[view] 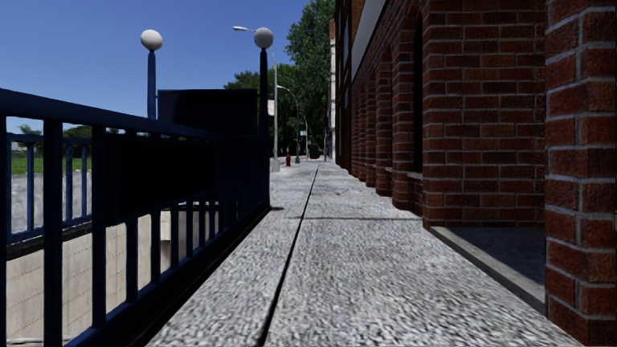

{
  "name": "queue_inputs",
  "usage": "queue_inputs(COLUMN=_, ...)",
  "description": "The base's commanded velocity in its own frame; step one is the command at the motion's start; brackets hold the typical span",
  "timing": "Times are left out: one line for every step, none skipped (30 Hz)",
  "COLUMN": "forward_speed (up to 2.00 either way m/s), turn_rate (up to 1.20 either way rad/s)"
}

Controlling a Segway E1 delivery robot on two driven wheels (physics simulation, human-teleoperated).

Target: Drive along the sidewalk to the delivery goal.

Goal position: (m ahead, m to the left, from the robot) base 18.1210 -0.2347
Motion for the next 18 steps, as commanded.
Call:
queue_inputs(forward_speed=1.99, turn_rate=0.0)
queue_inputs(forward_speed=1.99, turn_rate=0.0)
queue_inputs(forward_speed=1.99, turn_rate=0.0)
queue_inputs(forward_speed=1.99, turn_rate=0.0)
queue_inputs(forward_speed=1.99, turn_rate=0.0)
queue_inputs(forward_speed=1.99, turn_rate=0.0)
queue_inputs(forward_speed=1.99, turn_rate=0.0)
queue_inputs(forward_speed=1.99, turn_rate=0.0)
queue_inputs(forward_speed=1.99, turn_rate=0.0)
queue_inputs(forward_speed=1.99, turn_rate=0.0)
queue_inputs(forward_speed=1.98, turn_rate=0.0)
queue_inputs(forward_speed=1.98, turn_rate=0.0)
queue_inputs(forward_speed=1.98, turn_rate=0.0)
queue_inputs(forward_speed=1.98, turn_rate=0.0)
queue_inputs(forward_speed=1.98, turn_rate=0.0)
queue_inputs(forward_speed=1.98, turn_rate=0.0)
queue_inputs(forward_speed=1.98, turn_rate=0.0)
queue_inputs(forward_speed=1.98, turn_rate=0.0)
